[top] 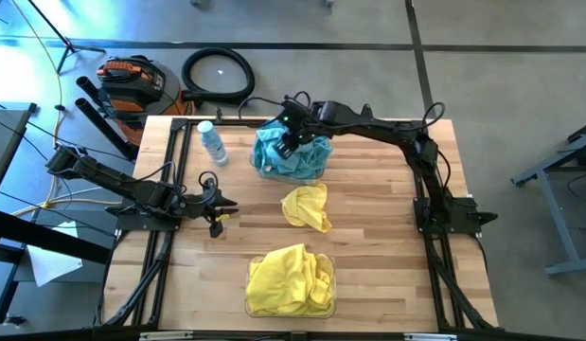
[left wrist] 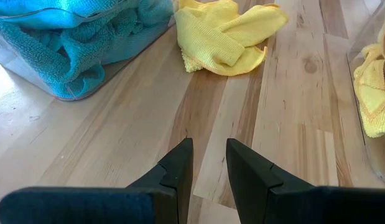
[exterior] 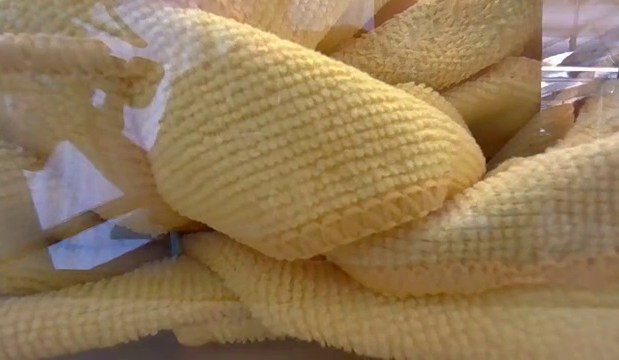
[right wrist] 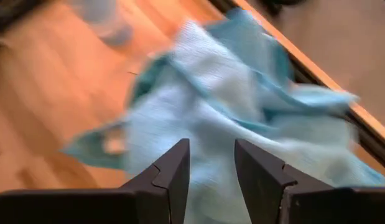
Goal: Sort microfiber towel by color & place in baskets
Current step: Put the blue towel into the top transparent bin
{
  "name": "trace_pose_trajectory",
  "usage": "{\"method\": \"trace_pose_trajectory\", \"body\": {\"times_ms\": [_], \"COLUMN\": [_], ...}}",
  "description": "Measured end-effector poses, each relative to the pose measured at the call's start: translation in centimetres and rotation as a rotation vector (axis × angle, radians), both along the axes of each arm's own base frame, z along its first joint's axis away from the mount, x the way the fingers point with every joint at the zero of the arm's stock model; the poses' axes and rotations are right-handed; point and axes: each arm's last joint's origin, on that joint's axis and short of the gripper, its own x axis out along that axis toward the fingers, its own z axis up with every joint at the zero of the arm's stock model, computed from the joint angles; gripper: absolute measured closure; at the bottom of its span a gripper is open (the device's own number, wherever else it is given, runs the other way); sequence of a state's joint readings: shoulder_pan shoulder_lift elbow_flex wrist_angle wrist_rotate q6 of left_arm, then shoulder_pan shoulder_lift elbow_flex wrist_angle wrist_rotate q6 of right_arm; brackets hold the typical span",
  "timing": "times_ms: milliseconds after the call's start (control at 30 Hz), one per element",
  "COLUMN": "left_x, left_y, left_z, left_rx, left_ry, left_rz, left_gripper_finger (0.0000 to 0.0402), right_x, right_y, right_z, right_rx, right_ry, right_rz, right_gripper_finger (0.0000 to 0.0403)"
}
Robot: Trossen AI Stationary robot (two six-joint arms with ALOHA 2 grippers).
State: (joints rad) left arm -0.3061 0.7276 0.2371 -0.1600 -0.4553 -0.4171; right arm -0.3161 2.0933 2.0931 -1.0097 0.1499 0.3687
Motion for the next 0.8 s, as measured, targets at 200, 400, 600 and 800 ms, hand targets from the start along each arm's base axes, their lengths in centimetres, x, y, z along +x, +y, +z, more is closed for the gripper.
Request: {"method": "trace_pose_trajectory", "body": {"times_ms": [200, 400, 600, 800], "left_x": [0.0, 0.0, 0.0, 0.0], "left_y": [0.0, 0.0, 0.0, 0.0], "left_z": [0.0, 0.0, 0.0, 0.0], "left_rx": [-0.001, -0.015, -0.014, -0.014], "left_ry": [-0.001, -0.004, -0.003, -0.003], "left_rz": [0.001, 0.009, 0.009, 0.009], "left_gripper_finger": [0.0316, 0.0316, 0.0316, 0.0316], "right_x": [2.1, 3.5, 4.4, 4.1], "right_y": [0.2, -0.9, -1.5, -1.6], "right_z": [-3.2, -10.6, -15.0, -13.7], "right_rx": [-0.021, 0.059, 0.117, 0.117], "right_ry": [-0.036, 0.068, 0.121, 0.096], "right_rz": [0.076, 0.087, 0.094, 0.094], "right_gripper_finger": [0.0279, 0.0279, 0.0279, 0.0279]}}
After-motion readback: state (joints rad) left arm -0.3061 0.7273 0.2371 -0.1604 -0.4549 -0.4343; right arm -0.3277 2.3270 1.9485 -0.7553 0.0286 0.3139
